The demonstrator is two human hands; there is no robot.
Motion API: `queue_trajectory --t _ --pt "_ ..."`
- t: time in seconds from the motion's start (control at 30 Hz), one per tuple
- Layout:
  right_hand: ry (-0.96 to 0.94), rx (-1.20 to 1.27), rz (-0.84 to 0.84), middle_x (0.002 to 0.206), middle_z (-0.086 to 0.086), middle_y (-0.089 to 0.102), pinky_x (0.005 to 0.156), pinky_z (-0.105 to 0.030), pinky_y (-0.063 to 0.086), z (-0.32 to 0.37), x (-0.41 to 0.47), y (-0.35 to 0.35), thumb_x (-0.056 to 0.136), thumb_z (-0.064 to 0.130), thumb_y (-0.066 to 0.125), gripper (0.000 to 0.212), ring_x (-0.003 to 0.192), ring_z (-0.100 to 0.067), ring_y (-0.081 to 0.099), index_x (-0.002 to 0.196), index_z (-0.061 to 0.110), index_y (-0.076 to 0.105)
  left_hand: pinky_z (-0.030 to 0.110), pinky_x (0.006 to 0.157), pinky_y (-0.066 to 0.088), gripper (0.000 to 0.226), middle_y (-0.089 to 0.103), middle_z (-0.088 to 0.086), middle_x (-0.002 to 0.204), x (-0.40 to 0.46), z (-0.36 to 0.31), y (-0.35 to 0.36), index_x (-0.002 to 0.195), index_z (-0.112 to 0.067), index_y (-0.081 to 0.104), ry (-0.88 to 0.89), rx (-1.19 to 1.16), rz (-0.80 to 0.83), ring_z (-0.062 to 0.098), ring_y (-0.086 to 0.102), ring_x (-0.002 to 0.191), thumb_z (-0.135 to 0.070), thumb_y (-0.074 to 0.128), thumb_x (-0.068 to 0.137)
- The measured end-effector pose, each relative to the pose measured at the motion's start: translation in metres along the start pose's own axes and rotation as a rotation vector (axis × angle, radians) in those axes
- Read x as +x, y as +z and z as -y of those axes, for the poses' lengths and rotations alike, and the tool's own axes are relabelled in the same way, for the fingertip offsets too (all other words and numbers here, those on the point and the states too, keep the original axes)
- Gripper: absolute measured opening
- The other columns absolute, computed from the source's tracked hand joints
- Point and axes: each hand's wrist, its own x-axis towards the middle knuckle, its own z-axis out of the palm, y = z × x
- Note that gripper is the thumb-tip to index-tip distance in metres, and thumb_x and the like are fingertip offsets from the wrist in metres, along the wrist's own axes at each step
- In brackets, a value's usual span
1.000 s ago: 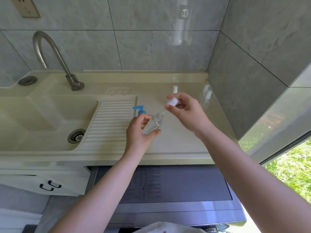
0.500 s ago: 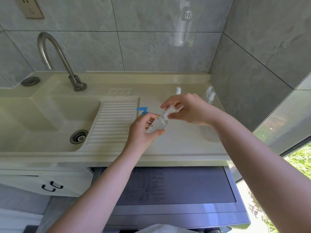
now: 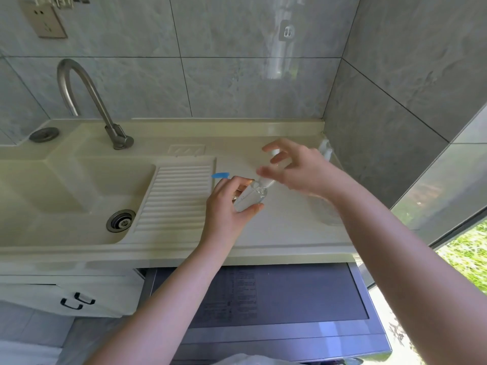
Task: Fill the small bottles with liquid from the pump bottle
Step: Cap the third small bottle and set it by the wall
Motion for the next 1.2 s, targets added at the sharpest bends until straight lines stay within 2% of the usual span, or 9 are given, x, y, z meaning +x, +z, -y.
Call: queue_trajectory --t 0.1,0.23,0.4,0.53,0.7,0.8,0.93,1.03,1.2 --pt "-0.051 0.046 -0.009 0.092 0.006 0.073 0.075 -0.035 0.061 -0.011 0.003 -0.006 0.082 0.035 0.077 0.013 0.073 -0.014 0.071 0.093 0.029 0.072 0.026 0.078 0.052 0.042 0.060 -0.008 0.101 0.000 -0.004 0.002 0.100 -0.021 0.066 0.010 0.012 -0.009 0.007 0.061 0.089 -0.016 0.088 0.065" --pt "0.037 -0.263 -0.260 0.056 -0.004 0.068 0.058 -0.026 0.056 -0.007 0.000 0.005 0.085 0.074 0.049 0.071 0.054 -0.017 0.067 0.060 0.009 0.062 0.011 0.076 0.044 0.042 0.060 -0.007 0.099 -0.004 -0.014 0.010 0.099 -0.023 0.065 0.008 0.012 -0.009 0.002 0.059 0.087 -0.015 0.088 0.064" --pt "0.033 0.001 -0.096 0.095 0.008 0.071 0.077 -0.039 0.059 -0.018 -0.009 -0.009 0.080 0.073 0.058 0.050 0.083 -0.016 0.068 0.112 0.035 0.065 0.006 0.074 0.040 0.042 0.059 -0.006 0.098 -0.009 -0.019 0.019 0.101 -0.023 0.065 -0.021 -0.001 0.013 0.003 0.060 0.086 -0.013 0.087 0.066" --pt "-0.005 0.053 -0.048 0.083 0.005 0.073 0.072 -0.039 0.062 -0.029 -0.016 -0.018 0.083 0.035 0.077 0.012 0.064 -0.011 0.072 0.087 0.024 0.073 0.007 0.072 0.040 0.039 0.060 -0.006 0.100 -0.014 -0.024 0.027 0.098 -0.024 0.064 -0.021 -0.003 0.032 0.003 0.059 0.087 -0.014 0.086 0.067" --pt "0.162 -0.293 -0.224 0.068 -0.002 0.071 0.071 -0.038 0.058 -0.026 -0.021 -0.012 0.082 0.086 0.032 0.083 0.068 -0.021 0.068 0.074 0.013 0.071 0.012 0.079 0.044 0.042 0.058 -0.008 0.099 -0.019 -0.027 0.036 0.103 -0.026 0.064 -0.034 -0.032 0.029 0.004 0.059 0.088 -0.016 0.086 0.068" --pt "0.051 -0.027 0.000 0.100 0.009 0.071 0.083 -0.036 0.057 -0.030 -0.024 -0.026 0.080 0.068 0.063 0.044 0.087 -0.013 0.068 0.111 0.036 0.069 0.014 0.079 0.046 0.041 0.059 -0.006 0.099 -0.021 -0.026 0.038 0.102 -0.024 0.064 -0.044 -0.027 0.018 0.005 0.060 0.088 -0.017 0.086 0.068" --pt "-0.029 0.027 -0.006 0.086 0.006 0.074 0.077 -0.035 0.062 -0.037 -0.026 -0.028 0.082 0.034 0.079 0.014 0.066 -0.009 0.072 0.092 0.025 0.075 0.007 0.077 0.042 0.040 0.060 -0.006 0.101 -0.023 -0.029 0.041 0.102 -0.023 0.064 -0.066 -0.034 0.024 0.001 0.059 0.089 -0.019 0.086 0.069" --pt "-0.009 -0.114 -0.204 0.060 -0.001 0.071 0.066 -0.036 0.062 -0.038 -0.024 -0.018 0.080 0.063 0.069 0.054 0.057 -0.013 0.070 0.072 0.010 0.072 0.005 0.077 0.040 0.042 0.060 -0.008 0.102 -0.024 -0.032 0.042 0.105 -0.024 0.064 -0.076 -0.044 0.034 -0.002 0.058 0.091 -0.019 0.086 0.070" --pt "-0.053 0.035 -0.008 0.112 0.015 0.067 0.090 -0.028 0.053 -0.040 -0.028 -0.024 0.075 0.051 0.080 0.052 0.093 -0.003 0.066 0.122 0.036 0.064 0.005 0.076 0.040 0.040 0.061 -0.008 0.102 -0.022 -0.030 0.041 0.101 -0.024 0.062 -0.083 -0.036 0.034 -0.003 0.058 0.089 -0.020 0.086 0.070"
